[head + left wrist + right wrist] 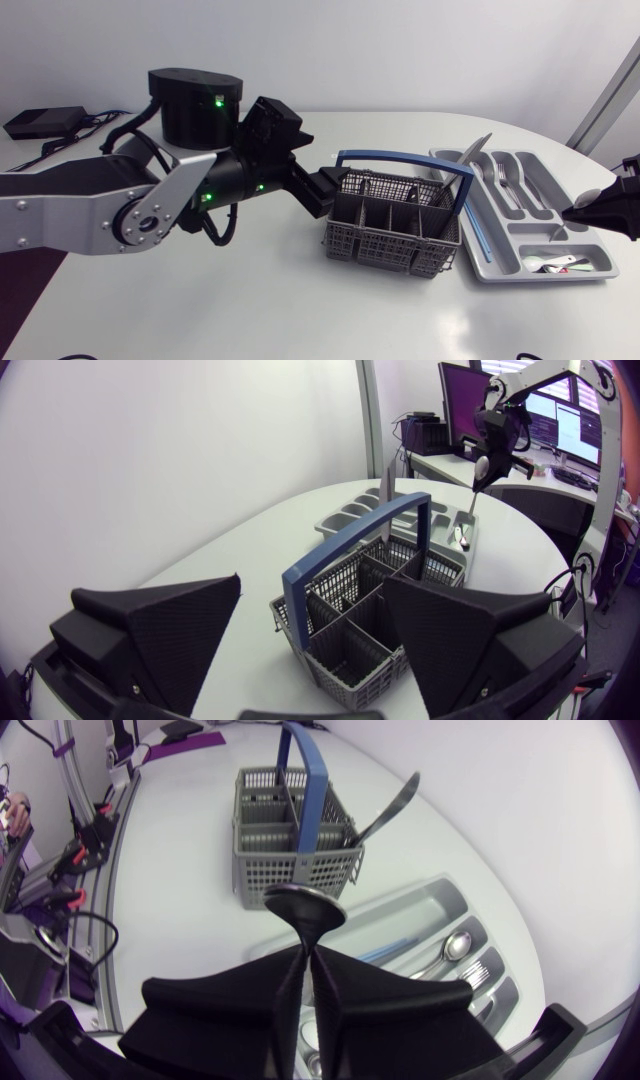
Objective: Sort the cutlery from the basket into the organizer compartments.
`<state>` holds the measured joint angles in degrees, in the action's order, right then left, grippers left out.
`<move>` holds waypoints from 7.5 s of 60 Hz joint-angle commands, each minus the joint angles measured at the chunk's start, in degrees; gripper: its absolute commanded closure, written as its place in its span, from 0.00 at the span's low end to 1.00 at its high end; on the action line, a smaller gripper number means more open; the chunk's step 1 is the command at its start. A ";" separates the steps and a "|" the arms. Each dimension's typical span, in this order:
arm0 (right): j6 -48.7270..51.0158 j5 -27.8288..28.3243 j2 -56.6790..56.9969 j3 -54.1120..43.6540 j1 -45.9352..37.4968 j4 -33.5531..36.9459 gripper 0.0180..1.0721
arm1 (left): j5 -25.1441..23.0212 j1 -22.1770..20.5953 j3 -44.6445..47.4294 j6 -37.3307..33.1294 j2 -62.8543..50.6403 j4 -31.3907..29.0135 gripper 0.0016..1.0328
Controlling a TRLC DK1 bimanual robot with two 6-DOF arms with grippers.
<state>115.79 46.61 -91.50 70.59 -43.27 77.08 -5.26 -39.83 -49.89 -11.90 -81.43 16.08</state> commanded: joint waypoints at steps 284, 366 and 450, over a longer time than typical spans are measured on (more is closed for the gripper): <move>-52.33 7.62 18.55 -26.99 46.52 -43.06 0.42 | -8.01 5.47 3.83 -14.64 -4.79 -10.10 0.97; -60.15 4.28 25.06 -7.04 46.96 -30.58 0.95 | -8.28 2.22 5.15 -18.16 -5.85 -9.48 0.97; -63.49 -17.61 3.61 8.51 4.86 -36.82 0.95 | -5.73 0.90 5.68 -19.92 -3.91 -9.66 0.97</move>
<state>53.98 29.61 -86.00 76.49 -37.52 41.28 -11.51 -38.35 -45.63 -30.30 -86.50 6.31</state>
